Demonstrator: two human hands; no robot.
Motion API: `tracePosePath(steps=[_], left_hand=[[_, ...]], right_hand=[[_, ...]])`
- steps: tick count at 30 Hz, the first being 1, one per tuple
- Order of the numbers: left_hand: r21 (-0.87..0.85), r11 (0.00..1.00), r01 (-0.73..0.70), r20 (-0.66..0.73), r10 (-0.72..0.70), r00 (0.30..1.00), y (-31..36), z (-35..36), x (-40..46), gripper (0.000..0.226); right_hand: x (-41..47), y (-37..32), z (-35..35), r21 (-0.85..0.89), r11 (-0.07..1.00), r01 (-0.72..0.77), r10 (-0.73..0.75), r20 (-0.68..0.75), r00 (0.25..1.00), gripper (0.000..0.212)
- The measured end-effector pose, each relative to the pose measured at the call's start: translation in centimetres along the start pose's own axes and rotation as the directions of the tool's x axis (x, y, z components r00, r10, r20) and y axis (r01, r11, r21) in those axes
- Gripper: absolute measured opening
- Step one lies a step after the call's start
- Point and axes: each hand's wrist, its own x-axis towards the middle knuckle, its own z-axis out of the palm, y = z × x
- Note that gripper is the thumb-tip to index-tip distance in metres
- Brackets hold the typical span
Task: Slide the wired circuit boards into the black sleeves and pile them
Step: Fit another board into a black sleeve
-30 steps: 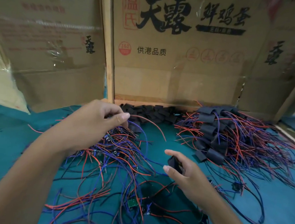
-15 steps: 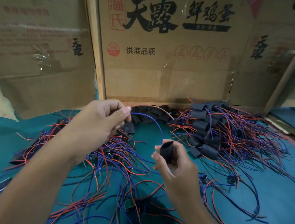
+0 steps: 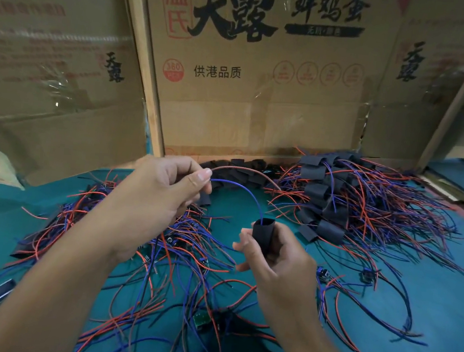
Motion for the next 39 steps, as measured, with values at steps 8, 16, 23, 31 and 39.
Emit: tracePosePath(steps=[8, 16, 23, 31, 39], left_hand=[[0.056, 0.998, 0.017, 0.073, -0.021, 0.997, 0.0, -0.3, -0.2, 0.031], [0.081, 0.997, 0.015, 0.092, -0.023, 0.996, 0.2, -0.3, -0.2, 0.032], [0.112, 0.994, 0.012, 0.096, -0.022, 0.995, 0.2, -0.2, -0.2, 0.032], [0.333, 0.938, -0.095, 0.266, 0.003, 0.964, -0.1, -0.1, -0.3, 0.03], [0.487, 0.868, -0.101, 0.347, -0.087, 0.934, -1.1, 2.4, -0.3, 0.006]], right_hand=[[0.5, 0.6, -0.3, 0.008, 0.999, -0.052, 0.053, -0.077, 0.996, 0.024], [0.7, 0.7, -0.7, -0.03, 0.998, -0.057, 0.054, -0.093, 0.994, 0.028], [0.6, 0.2, -0.9, -0.086, 0.995, -0.048, 0.04, -0.096, 0.995, 0.027], [0.7, 0.4, -0.9, -0.666, 0.663, 0.343, -0.409, 0.062, 0.911, 0.029], [-0.3, 0.2, -0.5, -0.494, 0.774, 0.396, -0.252, 0.333, 0.909, 0.038]])
